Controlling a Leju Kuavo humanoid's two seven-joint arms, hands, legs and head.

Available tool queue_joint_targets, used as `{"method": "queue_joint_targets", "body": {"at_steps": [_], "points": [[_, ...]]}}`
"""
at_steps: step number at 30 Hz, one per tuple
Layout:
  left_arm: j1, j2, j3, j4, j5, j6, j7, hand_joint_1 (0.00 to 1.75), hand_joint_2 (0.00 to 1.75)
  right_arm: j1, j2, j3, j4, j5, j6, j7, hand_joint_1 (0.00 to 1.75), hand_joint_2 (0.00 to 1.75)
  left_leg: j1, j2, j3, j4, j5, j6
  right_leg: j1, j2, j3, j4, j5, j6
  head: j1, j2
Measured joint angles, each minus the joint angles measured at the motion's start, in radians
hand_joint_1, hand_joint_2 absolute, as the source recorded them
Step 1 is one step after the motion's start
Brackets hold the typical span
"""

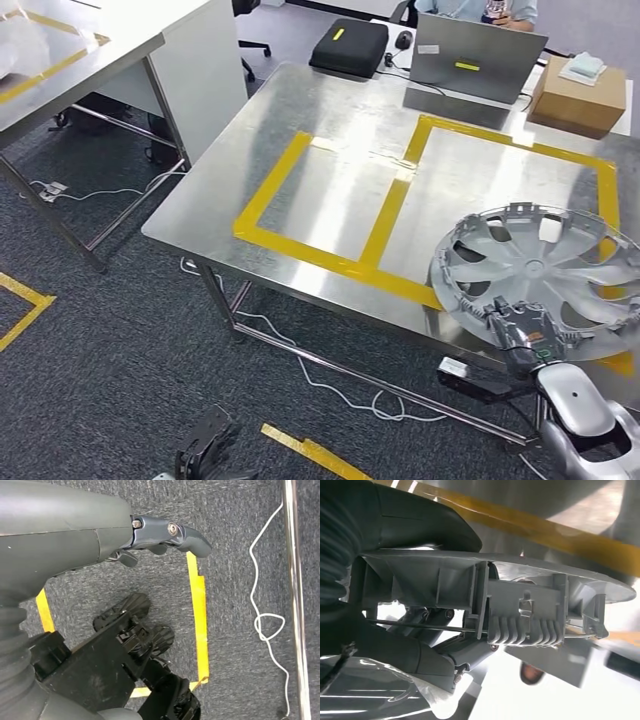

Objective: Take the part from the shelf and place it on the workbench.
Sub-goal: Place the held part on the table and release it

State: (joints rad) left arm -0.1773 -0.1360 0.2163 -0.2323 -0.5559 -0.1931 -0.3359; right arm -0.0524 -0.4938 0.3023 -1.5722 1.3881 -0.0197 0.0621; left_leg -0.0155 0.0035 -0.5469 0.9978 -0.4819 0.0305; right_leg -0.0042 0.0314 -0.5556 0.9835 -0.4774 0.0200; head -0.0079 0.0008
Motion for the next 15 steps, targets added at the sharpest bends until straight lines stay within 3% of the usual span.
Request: {"method": "queue_joint_targets", "body": {"at_steps": [6,15], "points": [[-0.004,-0.001,-0.01,0.0,0.0,0.0,0.007,0.0,1.75,-0.031,-0.002,0.111,0.034,0.006,-0.058,0.029,1.75,1.75,0.001,-0.001,0.001,0.0,0.0,0.0,0.0,-0.001,0.0,0.0,0.0,0.0,0.0,0.0],[-0.002,-0.001,-0.011,0.0,0.006,0.006,0.008,0.0,1.75,0.013,-0.013,0.104,0.037,-0.013,-0.081,0.077,1.75,1.75,0.002,-0.004,0.0,0.0,0.0,0.0,0.001,-0.004,0.0,0.0,-0.001,-0.001,0.0,0.0]]}}
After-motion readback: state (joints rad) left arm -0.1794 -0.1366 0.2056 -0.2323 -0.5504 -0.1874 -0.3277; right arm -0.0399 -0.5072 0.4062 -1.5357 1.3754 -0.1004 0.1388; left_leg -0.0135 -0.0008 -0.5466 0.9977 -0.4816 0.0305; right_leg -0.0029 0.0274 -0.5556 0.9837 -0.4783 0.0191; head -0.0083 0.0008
